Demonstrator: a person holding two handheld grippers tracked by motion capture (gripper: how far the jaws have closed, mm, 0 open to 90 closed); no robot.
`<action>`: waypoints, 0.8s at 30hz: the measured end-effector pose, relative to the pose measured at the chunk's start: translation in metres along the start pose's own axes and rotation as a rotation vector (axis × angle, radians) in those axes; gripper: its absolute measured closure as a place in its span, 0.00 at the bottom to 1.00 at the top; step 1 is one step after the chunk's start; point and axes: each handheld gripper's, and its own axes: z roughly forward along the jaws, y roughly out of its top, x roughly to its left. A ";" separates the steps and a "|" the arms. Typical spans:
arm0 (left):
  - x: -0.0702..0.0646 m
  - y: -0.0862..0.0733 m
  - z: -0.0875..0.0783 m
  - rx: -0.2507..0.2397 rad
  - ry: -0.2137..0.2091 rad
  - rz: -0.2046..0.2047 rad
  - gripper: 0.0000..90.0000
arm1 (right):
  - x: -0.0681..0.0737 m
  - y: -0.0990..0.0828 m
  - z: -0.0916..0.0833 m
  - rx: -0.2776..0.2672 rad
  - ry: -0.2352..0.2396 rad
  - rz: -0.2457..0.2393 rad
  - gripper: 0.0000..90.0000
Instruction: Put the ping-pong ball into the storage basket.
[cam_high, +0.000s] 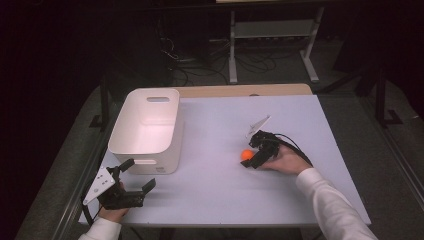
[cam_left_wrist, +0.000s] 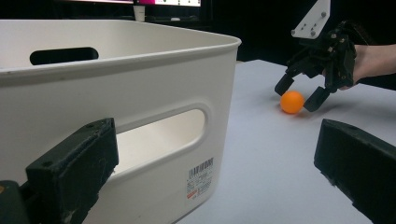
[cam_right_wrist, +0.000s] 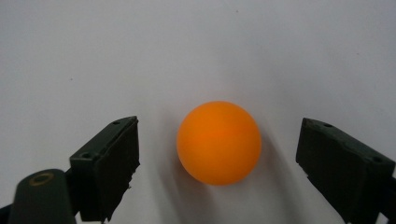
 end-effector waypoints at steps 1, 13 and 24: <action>0.000 0.000 0.000 0.000 0.000 0.000 0.00 | 0.000 0.000 0.000 0.000 0.000 0.000 0.17; 0.000 0.000 0.000 0.002 0.000 0.003 0.00 | -0.001 0.000 0.002 0.007 0.012 -0.023 0.42; 0.000 0.000 0.000 0.008 0.003 0.004 0.00 | -0.002 -0.001 0.001 0.004 0.037 -0.052 0.55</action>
